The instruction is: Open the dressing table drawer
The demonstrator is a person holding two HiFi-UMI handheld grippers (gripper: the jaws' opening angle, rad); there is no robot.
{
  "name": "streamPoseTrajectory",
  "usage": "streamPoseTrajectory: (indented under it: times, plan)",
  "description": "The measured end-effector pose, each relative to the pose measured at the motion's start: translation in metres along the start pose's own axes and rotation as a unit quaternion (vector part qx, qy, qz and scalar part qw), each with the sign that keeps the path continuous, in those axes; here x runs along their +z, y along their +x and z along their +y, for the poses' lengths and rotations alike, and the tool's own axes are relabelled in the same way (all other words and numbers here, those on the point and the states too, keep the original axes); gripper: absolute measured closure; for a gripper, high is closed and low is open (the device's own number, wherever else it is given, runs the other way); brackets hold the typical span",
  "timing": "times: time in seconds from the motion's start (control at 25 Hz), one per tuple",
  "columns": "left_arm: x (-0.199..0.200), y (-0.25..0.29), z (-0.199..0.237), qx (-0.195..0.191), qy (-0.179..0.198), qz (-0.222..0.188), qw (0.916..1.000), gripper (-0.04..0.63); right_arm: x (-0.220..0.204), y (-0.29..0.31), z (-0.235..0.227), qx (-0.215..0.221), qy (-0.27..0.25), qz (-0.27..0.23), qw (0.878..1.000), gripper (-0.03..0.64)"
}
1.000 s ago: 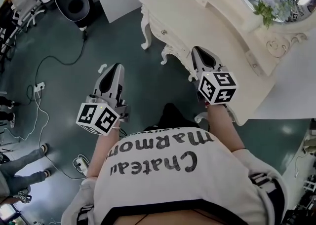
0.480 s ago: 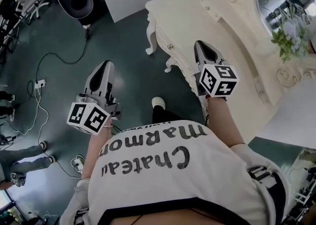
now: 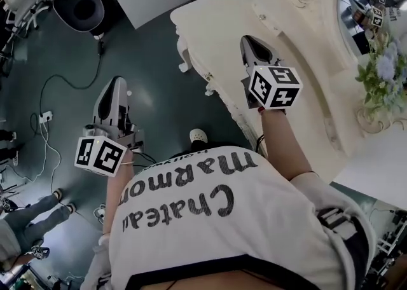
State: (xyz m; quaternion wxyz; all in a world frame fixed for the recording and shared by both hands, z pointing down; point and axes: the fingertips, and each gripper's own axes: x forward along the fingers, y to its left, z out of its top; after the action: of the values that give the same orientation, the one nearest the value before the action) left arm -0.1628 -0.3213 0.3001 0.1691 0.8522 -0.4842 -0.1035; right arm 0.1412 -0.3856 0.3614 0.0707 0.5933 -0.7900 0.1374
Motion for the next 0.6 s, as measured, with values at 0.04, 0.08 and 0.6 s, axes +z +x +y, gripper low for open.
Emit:
streamPoseTrajectory:
  times: [0.04,0.08,0.6]
  plan:
    - [-0.001,0.007,0.002,0.003,0.000,0.001,1.0000,0.572,0.000,0.006,-0.006,-0.001,0.004,0.001,1.000,0.584]
    - [-0.001,0.013,0.004,0.004,0.001,0.001,1.0000,0.572,0.000,0.012,-0.011,-0.001,0.007,0.002,1.000,0.584]
    - [-0.008,0.092,0.021,-0.027,-0.001,0.022,0.9994,0.572,-0.029,0.053,-0.074,-0.056,0.040,0.044,0.997,0.584]
